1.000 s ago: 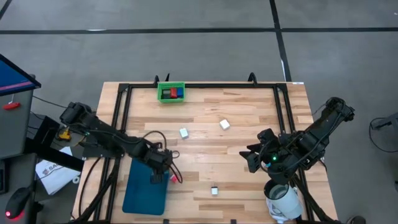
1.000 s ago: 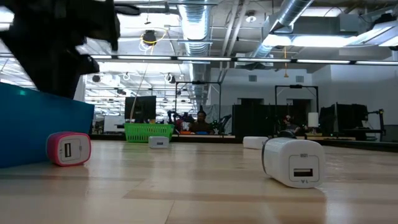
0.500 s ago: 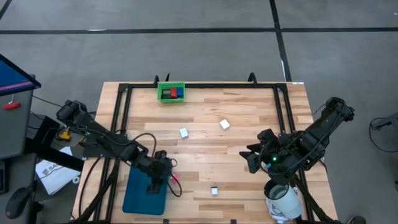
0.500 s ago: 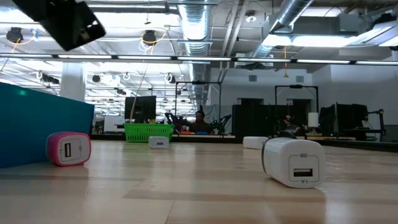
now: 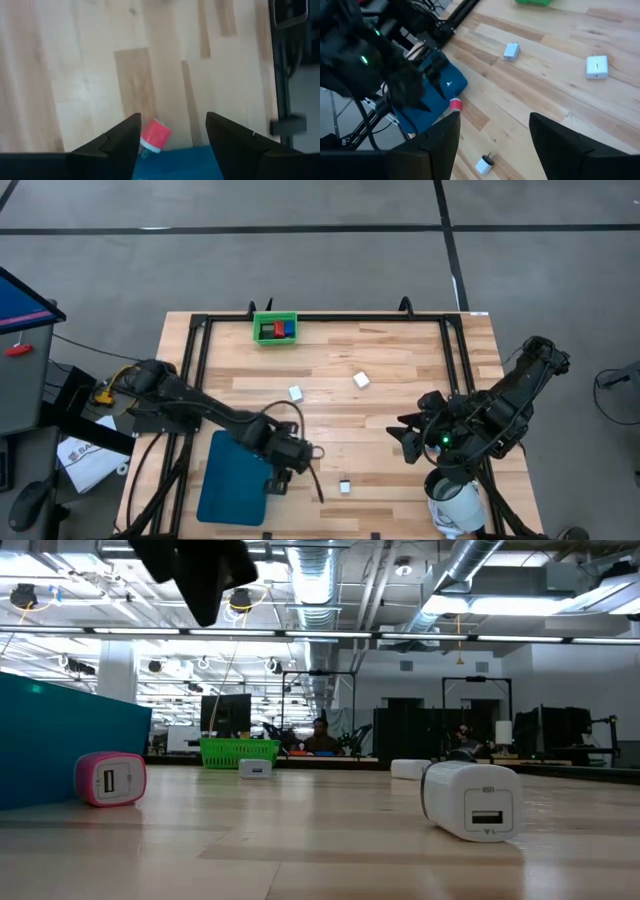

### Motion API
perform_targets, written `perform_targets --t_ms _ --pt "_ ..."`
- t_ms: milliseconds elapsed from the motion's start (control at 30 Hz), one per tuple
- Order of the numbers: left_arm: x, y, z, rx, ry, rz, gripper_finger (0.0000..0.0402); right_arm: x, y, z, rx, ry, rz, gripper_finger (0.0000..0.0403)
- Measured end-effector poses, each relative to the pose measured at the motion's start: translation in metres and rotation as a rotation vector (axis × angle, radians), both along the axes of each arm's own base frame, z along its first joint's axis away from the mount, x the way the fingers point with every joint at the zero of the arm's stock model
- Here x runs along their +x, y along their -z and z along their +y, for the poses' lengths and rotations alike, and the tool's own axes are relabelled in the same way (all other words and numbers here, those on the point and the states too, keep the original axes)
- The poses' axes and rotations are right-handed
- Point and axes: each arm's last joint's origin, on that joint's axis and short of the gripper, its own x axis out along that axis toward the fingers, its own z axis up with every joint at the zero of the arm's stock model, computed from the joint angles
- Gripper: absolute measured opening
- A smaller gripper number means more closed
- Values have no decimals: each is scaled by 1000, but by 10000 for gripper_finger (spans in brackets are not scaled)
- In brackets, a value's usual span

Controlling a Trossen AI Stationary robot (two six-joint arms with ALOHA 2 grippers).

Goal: Pick & Place Office items
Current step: Put the pink charger adapter into the blue bin

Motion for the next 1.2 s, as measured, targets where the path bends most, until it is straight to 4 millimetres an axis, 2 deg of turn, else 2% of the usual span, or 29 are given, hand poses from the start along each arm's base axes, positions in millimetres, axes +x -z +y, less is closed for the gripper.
perform_targets --t_ms 133,300,667,900,1200 --pt "13 7 -8 37 109 91 221 -3 0 4 -14 -11 -13 230" --pt "17 30 -14 86 197 232 221 -7 -1 7 -37 -11 -40 230" --pt "25 59 -17 175 214 279 221 -15 0 12 -59 -42 -33 230" --pt "25 72 -22 193 222 311 221 -21 0 16 -64 -50 -37 230" --pt "19 89 -18 225 213 345 221 -25 1 17 -71 -51 -31 230"
